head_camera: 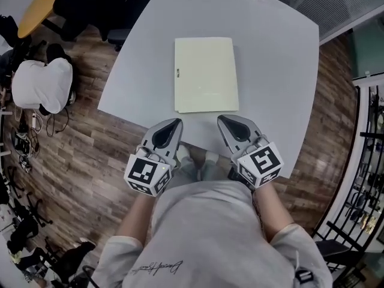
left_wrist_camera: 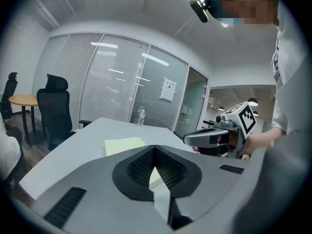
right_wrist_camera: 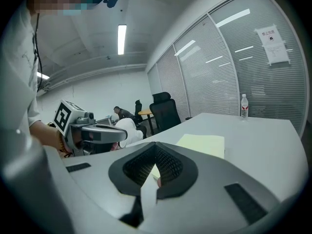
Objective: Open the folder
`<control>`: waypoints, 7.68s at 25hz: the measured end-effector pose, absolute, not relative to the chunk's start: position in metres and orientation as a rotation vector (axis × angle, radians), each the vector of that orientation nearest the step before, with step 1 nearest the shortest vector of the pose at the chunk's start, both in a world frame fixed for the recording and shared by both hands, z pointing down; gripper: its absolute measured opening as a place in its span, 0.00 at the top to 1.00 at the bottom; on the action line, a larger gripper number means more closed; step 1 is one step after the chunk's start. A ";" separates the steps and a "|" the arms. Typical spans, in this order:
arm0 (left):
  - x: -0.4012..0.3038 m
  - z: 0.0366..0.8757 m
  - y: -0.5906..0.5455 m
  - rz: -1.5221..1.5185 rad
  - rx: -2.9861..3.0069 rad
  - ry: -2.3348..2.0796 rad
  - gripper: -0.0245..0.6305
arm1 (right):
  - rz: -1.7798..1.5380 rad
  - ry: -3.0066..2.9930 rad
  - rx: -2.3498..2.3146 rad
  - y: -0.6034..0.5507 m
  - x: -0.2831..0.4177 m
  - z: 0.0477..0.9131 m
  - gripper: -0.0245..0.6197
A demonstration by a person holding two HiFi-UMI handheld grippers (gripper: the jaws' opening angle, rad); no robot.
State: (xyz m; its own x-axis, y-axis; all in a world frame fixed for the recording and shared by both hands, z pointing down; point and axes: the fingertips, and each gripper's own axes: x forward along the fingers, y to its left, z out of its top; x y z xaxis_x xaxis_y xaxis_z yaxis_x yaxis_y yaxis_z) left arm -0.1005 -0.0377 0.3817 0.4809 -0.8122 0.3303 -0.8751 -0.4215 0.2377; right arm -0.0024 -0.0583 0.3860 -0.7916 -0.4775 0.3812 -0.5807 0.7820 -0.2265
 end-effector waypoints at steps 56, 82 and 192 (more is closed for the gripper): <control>-0.135 0.507 -0.044 0.336 2.132 -1.370 0.95 | -0.235 -2.059 0.516 -0.070 -0.044 0.567 0.55; -0.131 0.559 -0.075 0.459 2.129 -1.375 0.95 | -0.167 -2.172 0.592 -0.073 -0.049 0.553 0.87; -0.166 0.569 -0.076 0.615 2.048 -1.468 0.95 | 0.899 -1.585 1.850 -0.103 0.293 0.632 0.48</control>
State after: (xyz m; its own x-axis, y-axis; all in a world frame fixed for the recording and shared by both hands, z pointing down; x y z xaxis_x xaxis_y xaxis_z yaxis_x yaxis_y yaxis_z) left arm -0.1657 -0.0762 0.5694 0.3020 -0.7049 0.6418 -0.9519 -0.2597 0.1626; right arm 0.2934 -0.1028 0.6319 0.0869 -0.6273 0.7739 -0.9862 -0.1642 -0.0224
